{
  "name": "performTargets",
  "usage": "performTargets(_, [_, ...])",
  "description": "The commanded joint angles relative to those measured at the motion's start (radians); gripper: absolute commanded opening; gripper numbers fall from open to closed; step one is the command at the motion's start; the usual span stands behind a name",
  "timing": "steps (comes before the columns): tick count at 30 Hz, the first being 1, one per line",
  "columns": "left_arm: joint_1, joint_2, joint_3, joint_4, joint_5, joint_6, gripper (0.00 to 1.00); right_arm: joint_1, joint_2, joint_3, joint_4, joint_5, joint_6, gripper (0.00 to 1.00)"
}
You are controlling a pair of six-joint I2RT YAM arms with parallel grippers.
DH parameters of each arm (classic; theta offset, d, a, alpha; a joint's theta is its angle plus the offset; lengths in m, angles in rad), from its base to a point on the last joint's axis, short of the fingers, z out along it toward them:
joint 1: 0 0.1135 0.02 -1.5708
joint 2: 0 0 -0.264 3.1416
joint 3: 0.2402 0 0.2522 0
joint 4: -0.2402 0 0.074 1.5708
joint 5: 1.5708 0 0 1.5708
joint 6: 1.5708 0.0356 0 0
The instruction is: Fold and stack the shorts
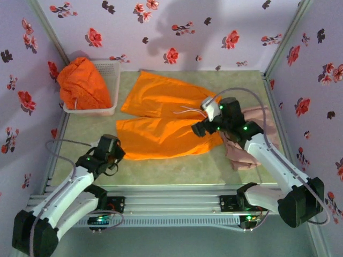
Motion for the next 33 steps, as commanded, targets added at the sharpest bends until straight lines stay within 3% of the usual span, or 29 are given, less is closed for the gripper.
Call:
performTargets(1, [0.066,-0.021,0.065,-0.098,-0.036,0.139,0.0,0.081,-0.03,-0.049,-0.136,0.093,-0.304,0.99])
performTargets(5, [0.122,-0.023,0.087,-0.124,-0.034,0.2,0.0,0.183,-0.036,-0.118,-0.182,0.242,-0.456,0.99])
performTargets(10, [0.182,-0.022,0.085,-0.134,-0.031,0.247,0.0,0.274,-0.003,-0.185,-0.214,0.396,-0.511,0.91])
performTargets(16, [0.24,-0.025,0.076,-0.121,-0.014,0.266,0.0,0.305,0.087,-0.236,-0.207,0.6,-0.549,0.85])
performTargets(28, [0.247,-0.022,0.039,-0.048,0.033,0.246,0.0,0.308,0.24,-0.252,-0.046,0.659,-0.533,0.75])
performTargets(33, [0.247,-0.022,0.028,-0.033,0.044,0.246,0.0,0.295,0.282,-0.278,0.053,0.675,-0.549,0.64])
